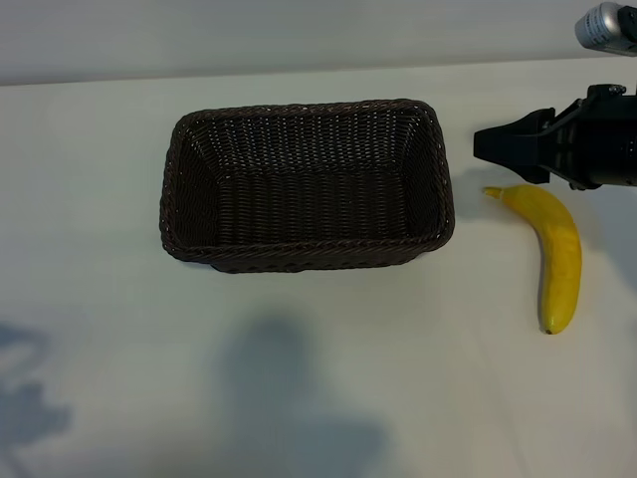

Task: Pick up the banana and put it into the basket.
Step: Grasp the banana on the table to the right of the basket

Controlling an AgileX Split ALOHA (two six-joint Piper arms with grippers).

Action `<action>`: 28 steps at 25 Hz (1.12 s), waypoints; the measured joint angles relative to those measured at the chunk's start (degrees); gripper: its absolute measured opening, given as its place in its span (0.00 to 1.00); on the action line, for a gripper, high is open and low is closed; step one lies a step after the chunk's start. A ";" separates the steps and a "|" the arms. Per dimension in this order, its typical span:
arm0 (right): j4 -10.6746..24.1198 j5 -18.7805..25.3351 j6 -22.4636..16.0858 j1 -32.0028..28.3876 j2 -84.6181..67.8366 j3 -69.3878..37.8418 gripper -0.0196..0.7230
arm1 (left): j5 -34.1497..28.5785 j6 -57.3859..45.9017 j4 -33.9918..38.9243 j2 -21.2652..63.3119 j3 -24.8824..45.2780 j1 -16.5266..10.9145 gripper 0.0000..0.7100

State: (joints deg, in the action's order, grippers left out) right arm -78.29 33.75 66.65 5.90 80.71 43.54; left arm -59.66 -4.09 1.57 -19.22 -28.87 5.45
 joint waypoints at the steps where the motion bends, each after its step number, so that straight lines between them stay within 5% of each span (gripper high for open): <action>1: 0.05 0.06 0.00 0.00 0.00 0.00 0.72 | 0.01 0.00 -0.05 1.15 0.00 0.00 0.81; 12: 0.10 0.06 0.00 0.00 0.00 0.00 0.72 | -0.24 0.18 0.00 18.99 0.00 0.00 0.81; 28: 0.21 1.07 0.00 0.00 0.00 0.00 0.72 | -0.24 0.93 0.08 19.63 0.10 0.00 0.81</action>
State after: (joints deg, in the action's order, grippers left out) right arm -78.08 34.82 66.65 5.90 80.71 43.54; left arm -59.90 -3.17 1.66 0.41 -28.77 5.45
